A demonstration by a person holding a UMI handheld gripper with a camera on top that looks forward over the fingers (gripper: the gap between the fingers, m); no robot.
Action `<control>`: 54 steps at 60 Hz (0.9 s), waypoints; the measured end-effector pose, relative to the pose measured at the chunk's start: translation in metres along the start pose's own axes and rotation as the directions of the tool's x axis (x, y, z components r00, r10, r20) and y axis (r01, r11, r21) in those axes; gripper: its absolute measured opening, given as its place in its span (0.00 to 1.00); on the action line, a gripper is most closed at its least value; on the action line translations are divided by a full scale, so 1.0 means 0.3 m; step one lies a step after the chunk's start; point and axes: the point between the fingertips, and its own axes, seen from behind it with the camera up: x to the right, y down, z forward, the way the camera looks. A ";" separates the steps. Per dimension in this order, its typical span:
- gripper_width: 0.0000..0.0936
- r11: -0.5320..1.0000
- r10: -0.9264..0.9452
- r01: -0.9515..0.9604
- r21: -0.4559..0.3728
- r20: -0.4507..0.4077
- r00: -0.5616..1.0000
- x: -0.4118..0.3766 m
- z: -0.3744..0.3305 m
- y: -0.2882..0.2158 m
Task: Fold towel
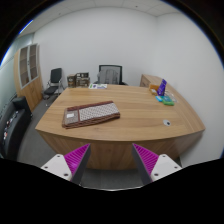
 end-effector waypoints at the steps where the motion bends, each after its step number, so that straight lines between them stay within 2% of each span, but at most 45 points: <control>1: 0.91 1.000 -0.008 0.008 0.000 0.024 1.000 -0.045 0.019 -0.003; 10: 0.92 0.997 -0.070 0.067 0.022 0.195 0.978 -0.431 0.226 -0.060; 21: 0.92 0.994 -0.109 0.104 0.032 0.304 0.946 -0.821 0.572 -0.157; 29: 0.92 0.990 -0.144 0.141 0.030 0.288 0.947 -0.949 0.842 -0.224; 35: 0.90 0.983 -0.179 0.182 0.007 0.230 0.957 -1.015 1.019 -0.212; 39: 0.83 0.982 -0.184 0.189 -0.003 0.210 0.960 -1.033 1.095 -0.206; 43: 0.75 0.978 -0.189 0.202 -0.048 0.191 0.963 -1.015 1.155 -0.168; 45: 0.72 0.979 -0.196 0.202 -0.012 0.185 0.963 -1.021 1.160 -0.187; 48: 0.65 0.975 -0.216 0.220 -0.005 0.177 0.960 -1.023 1.166 -0.182; 52: 0.49 0.970 -0.237 0.243 -0.007 0.194 0.952 -1.035 1.172 -0.192; 54: 0.37 0.968 -0.244 0.250 -0.009 0.187 0.952 -1.024 1.175 -0.194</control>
